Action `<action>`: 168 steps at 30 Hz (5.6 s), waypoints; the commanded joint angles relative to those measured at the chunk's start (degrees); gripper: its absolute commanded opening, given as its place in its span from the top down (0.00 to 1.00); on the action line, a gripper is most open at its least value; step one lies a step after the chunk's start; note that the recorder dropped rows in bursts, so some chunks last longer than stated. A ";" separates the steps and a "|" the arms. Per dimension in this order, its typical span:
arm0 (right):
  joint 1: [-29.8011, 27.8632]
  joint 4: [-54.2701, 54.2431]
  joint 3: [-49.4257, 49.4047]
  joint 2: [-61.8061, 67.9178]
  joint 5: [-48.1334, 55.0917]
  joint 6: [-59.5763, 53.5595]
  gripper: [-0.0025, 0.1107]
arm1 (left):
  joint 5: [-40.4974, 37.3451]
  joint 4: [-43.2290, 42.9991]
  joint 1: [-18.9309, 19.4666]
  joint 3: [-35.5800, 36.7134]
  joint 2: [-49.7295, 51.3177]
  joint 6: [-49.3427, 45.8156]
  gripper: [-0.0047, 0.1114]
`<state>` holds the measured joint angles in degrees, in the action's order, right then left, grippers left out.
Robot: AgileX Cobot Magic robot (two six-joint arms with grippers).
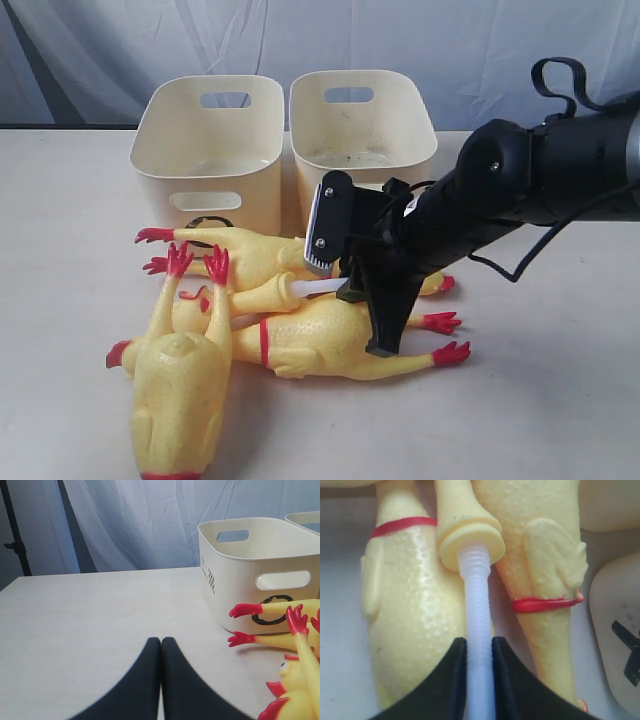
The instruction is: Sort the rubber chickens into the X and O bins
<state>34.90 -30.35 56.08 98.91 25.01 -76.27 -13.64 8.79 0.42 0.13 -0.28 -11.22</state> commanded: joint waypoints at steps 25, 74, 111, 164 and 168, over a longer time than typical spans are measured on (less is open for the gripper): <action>0.17 13.19 0.34 -20.21 6.32 5.81 0.99 | 0.33 0.00 0.04 -0.13 0.28 -0.01 0.96; -10.26 10.03 0.34 -6.65 -35.73 14.61 0.99 | 0.33 0.00 0.04 -0.13 0.28 -0.01 0.96; 4.00 -17.45 0.34 -16.37 -1.23 15.99 0.51 | 0.33 0.00 0.04 -0.13 0.28 -0.01 0.96; 9.13 -4.53 0.22 -17.82 9.25 24.80 0.51 | 20.15 35.46 0.04 -0.13 0.28 5.04 0.96; 9.13 7.10 0.22 -20.39 10.05 33.83 0.51 | 23.91 39.76 0.04 -0.13 0.28 5.63 0.96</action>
<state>44.03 -30.70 56.08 80.41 34.22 -48.37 6.51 44.15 0.42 0.13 -0.28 -6.64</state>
